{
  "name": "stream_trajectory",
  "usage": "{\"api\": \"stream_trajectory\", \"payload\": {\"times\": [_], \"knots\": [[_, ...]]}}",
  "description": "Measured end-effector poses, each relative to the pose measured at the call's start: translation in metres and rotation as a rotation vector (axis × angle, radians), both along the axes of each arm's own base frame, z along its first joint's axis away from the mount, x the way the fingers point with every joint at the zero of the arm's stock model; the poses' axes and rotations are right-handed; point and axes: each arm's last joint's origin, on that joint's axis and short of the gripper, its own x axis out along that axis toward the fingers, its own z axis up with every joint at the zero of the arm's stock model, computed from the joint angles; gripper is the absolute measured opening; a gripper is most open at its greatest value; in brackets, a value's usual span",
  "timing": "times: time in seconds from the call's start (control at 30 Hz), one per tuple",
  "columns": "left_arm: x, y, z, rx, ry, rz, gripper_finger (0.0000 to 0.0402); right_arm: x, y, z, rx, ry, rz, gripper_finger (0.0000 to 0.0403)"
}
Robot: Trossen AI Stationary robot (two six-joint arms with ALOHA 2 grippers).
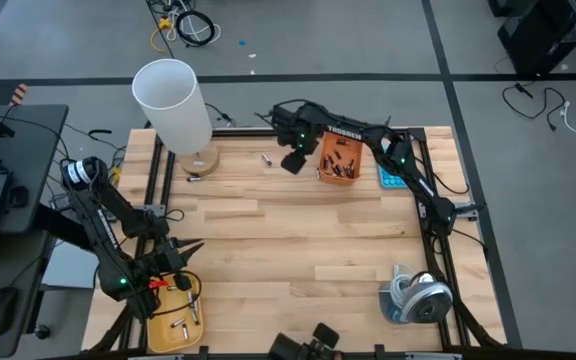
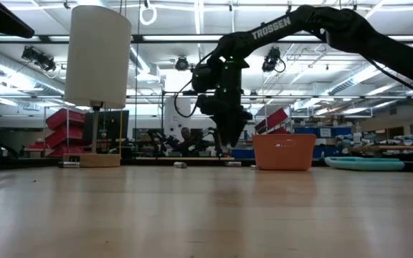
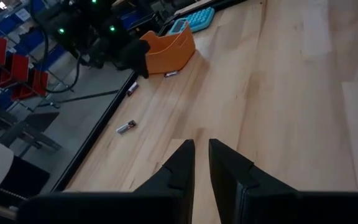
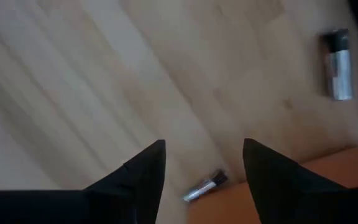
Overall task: Sort batteries
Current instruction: Put the silver battery into the yellow bin
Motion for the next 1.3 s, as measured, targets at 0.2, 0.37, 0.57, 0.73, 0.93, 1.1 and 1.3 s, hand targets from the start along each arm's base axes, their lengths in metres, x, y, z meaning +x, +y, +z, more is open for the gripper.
{"api": "stream_trajectory", "payload": {"times": [0.2,0.37,0.57,0.73,0.93,1.1,1.3], "knots": [[0.0,0.0,0.001,0.026,-0.037,-0.017,0.0048,0.008,0.005,0.001,-0.082,-0.018,0.114,0.0187],[0.001,0.0,0.001,0.021,-0.046,-0.018,0.0048,0.023,0.02,-0.001,-0.15,-0.052,0.413,0.0183],[0.001,0.0,0.001,0.021,-0.045,-0.018,0.0048,0.018,0.038,-0.002,-0.161,0.111,0.472,0.0183],[0.001,0.0,0.001,0.025,-0.043,-0.019,0.0048,0.003,0.03,-0.015,-0.144,0.243,0.285,0.0177],[0.001,0.0,0.001,0.024,-0.042,-0.019,0.0048,-0.011,0.021,-0.034,-0.139,0.337,0.277,0.0168],[0.001,0.0,0.001,0.022,-0.041,-0.018,0.0048,-0.017,0.023,-0.041,-0.124,0.408,0.286,0.016],[0.001,0.0,0.001,0.024,-0.04,-0.018,0.0048,-0.017,0.023,-0.041,-0.126,0.405,0.275,0.0158]]}}
